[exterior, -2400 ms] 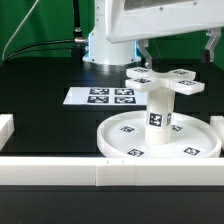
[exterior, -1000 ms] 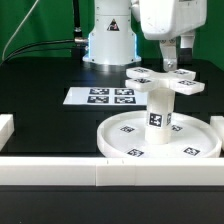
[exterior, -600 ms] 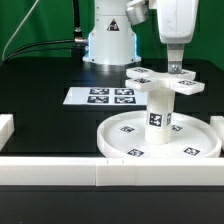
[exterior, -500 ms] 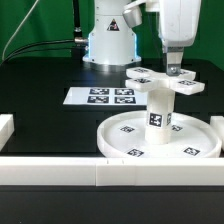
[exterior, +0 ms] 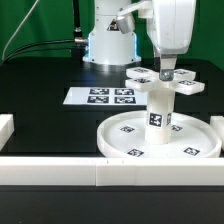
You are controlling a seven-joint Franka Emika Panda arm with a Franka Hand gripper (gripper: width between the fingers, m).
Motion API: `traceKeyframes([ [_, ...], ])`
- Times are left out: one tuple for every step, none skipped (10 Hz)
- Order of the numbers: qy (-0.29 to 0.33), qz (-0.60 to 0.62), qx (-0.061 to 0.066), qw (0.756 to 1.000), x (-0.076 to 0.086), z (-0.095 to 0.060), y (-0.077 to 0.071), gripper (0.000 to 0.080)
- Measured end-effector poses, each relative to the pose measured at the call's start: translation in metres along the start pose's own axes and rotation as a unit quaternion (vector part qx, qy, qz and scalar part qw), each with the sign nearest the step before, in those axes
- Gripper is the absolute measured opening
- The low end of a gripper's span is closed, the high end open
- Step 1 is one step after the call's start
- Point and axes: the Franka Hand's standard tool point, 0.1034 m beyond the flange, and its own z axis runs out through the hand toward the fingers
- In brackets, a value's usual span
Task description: Assemble round table
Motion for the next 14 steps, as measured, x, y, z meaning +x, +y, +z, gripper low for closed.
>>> traceKeyframes([
  [0.0,0.004,0.001,1.0,0.001,0.001,-0.001,0.0649],
  [0.0,0.009,0.002,1.0,0.002,0.002,-0.001,0.0649],
  [0.0,0.01,0.004,1.0,0.002,0.004,-0.002,0.0649],
  [0.0,0.01,0.007,1.0,0.001,0.008,-0.004,0.0649],
  [-0.001,0.01,0.01,1.0,0.001,0.011,-0.005,0.0649],
  [-0.001,0.011,0.012,1.0,0.001,0.014,-0.006,0.0649],
  [-0.001,0.012,0.014,1.0,-0.001,0.015,-0.007,0.0649],
  [-0.001,0.013,0.014,1.0,-0.002,0.016,-0.007,0.0649],
  [-0.001,0.013,0.014,1.0,-0.002,0.016,-0.007,0.0649],
  [-0.001,0.013,0.014,1.0,-0.002,0.016,-0.007,0.0649],
  [-0.001,0.014,0.014,1.0,-0.003,0.016,-0.007,0.0513],
  [-0.001,0.016,0.014,1.0,-0.003,0.016,-0.007,0.0449],
  [-0.001,0.033,0.014,0.999,-0.003,0.016,-0.007,0.0449],
  [-0.001,0.05,0.014,0.999,-0.003,0.016,-0.007,0.0449],
])
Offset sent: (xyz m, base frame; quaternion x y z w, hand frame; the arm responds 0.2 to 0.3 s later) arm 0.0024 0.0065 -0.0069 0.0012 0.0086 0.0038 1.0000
